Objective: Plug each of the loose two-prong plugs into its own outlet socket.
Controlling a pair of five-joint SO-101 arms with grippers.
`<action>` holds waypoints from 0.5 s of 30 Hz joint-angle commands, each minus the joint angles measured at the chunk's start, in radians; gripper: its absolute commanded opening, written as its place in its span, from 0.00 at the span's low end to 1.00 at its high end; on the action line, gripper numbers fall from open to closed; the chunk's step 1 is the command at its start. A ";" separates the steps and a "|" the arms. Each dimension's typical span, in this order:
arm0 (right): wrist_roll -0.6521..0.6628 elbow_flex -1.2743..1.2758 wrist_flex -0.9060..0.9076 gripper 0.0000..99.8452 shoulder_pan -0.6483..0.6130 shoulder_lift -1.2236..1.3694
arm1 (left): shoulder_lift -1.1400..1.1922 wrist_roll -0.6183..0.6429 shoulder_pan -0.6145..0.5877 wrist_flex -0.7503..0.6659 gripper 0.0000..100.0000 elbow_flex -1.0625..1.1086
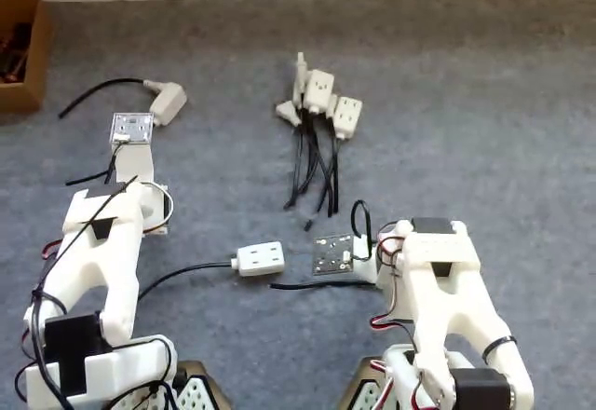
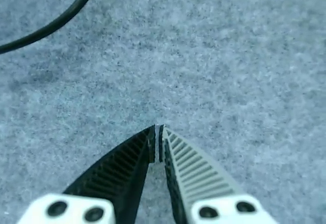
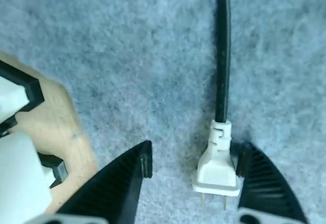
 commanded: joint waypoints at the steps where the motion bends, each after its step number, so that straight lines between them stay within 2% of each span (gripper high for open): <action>1: 0.003 -0.030 0.008 0.25 0.005 -0.001 | -0.030 0.011 0.016 -0.015 0.04 -0.002; 7: 0.002 -0.027 0.007 0.25 -0.058 0.001 | -0.030 0.011 0.016 -0.015 0.04 -0.002; 15: -0.044 -0.035 0.004 0.24 -0.070 0.001 | -0.030 0.011 0.016 -0.015 0.04 -0.002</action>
